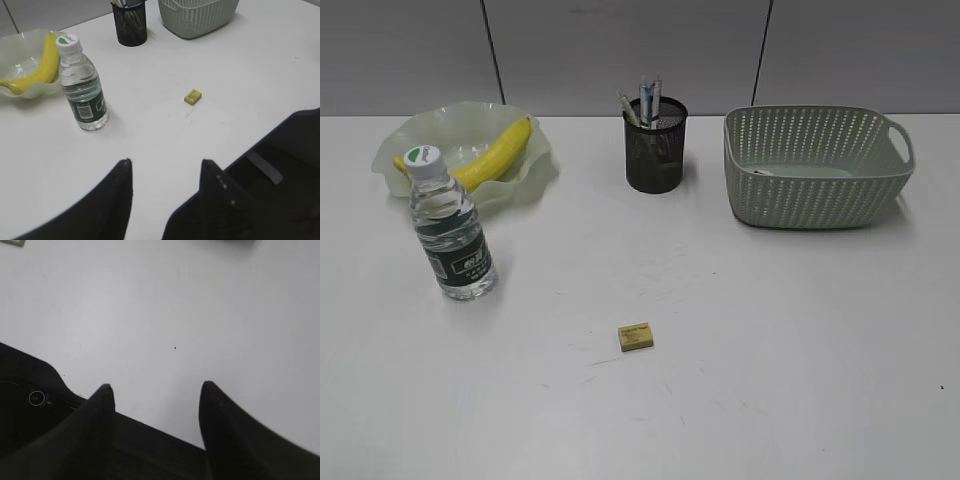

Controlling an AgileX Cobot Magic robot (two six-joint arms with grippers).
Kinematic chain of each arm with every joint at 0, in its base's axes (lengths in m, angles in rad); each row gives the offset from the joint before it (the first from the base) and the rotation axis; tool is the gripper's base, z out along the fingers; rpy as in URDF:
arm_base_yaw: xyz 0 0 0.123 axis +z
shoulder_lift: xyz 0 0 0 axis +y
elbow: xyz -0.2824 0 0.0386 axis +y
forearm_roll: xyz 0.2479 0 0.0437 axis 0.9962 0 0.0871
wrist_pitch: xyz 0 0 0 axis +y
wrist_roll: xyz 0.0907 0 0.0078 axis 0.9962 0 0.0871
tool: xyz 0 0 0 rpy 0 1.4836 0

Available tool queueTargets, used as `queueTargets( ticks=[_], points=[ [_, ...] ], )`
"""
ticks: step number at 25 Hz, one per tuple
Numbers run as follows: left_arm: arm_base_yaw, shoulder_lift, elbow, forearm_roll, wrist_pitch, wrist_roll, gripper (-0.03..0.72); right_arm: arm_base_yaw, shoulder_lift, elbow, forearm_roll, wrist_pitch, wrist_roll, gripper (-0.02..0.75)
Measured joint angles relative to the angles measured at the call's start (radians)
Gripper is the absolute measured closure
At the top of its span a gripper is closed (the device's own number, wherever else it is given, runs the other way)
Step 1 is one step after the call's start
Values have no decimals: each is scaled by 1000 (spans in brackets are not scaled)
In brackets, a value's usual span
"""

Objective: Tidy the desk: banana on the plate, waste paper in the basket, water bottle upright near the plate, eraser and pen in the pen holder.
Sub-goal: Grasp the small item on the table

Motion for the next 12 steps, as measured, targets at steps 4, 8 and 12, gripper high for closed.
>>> queueTargets(
  ticks=[4,8,12],
  points=[
    [0,121,-13,-7,-132,0,357,0,-204,147,-1,-7,0,302],
    [0,292,-14,-42,-299,0,357,0,-375,216,-2,-24,0,302],
    [0,501,-20,-55,-447,1,357,0,-520,231,0,-70,0,302]
  ],
)
